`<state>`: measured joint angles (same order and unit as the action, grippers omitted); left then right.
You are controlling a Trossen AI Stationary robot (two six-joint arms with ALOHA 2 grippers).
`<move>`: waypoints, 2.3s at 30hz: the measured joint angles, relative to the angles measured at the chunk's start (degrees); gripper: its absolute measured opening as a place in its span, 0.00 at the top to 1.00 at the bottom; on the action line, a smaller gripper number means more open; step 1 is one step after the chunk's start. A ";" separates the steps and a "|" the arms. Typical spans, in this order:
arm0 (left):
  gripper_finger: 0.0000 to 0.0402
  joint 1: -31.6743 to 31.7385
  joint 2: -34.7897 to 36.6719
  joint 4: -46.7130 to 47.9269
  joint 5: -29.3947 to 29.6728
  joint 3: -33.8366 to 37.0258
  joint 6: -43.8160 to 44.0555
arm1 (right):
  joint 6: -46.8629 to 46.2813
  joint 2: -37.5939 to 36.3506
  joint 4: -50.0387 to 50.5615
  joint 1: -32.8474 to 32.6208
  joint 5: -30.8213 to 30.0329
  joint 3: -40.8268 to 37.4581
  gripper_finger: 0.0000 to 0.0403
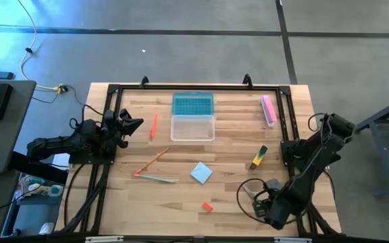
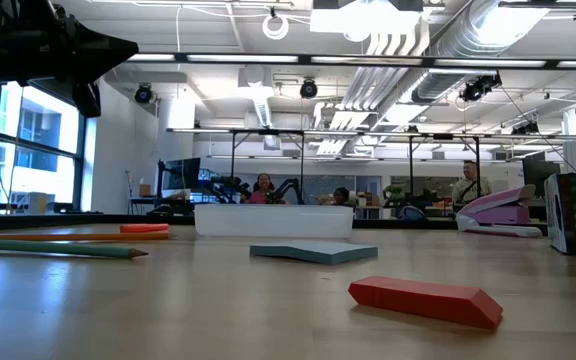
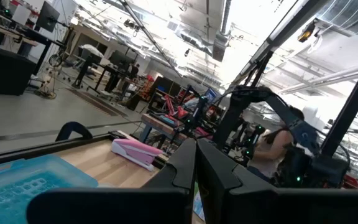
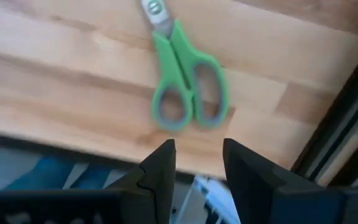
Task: Pack school essentials
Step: Put the green scissor into the blue supply box
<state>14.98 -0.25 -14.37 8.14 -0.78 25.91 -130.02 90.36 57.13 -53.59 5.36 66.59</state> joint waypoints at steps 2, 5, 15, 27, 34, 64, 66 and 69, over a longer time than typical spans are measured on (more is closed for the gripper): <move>0.99 0.00 -0.02 0.00 0.00 0.02 0.00 | 0.92 2.22 -0.94 -0.20 -0.24 0.01 0.69; 0.99 0.00 0.00 0.00 0.01 0.00 -0.02 | 2.64 6.06 -3.25 -0.19 -0.21 0.07 0.69; 0.99 0.00 0.00 0.00 0.00 0.00 -0.02 | 4.07 12.47 -5.56 -0.19 0.96 0.07 0.69; 0.99 0.00 0.00 0.00 0.00 0.02 -0.02 | 4.33 12.47 -4.51 -0.19 -0.95 0.07 0.69; 0.99 0.00 0.00 -0.02 0.00 0.02 -0.02 | 4.31 13.16 -5.06 -0.84 -1.52 0.08 0.69; 0.99 0.01 0.00 -0.05 0.23 0.01 0.00 | 6.05 19.07 -8.34 -1.26 1.60 0.22 0.97; 0.99 0.00 0.00 -0.06 0.24 0.02 0.00 | 6.61 19.09 -8.40 -1.26 1.61 0.28 0.96; 0.99 0.00 0.00 -0.05 0.22 0.02 0.00 | 8.30 19.22 -7.73 -1.30 1.14 1.31 0.96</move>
<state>14.98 -0.25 -14.42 8.36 -0.75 25.91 -121.72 109.58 49.40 -54.89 6.50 67.90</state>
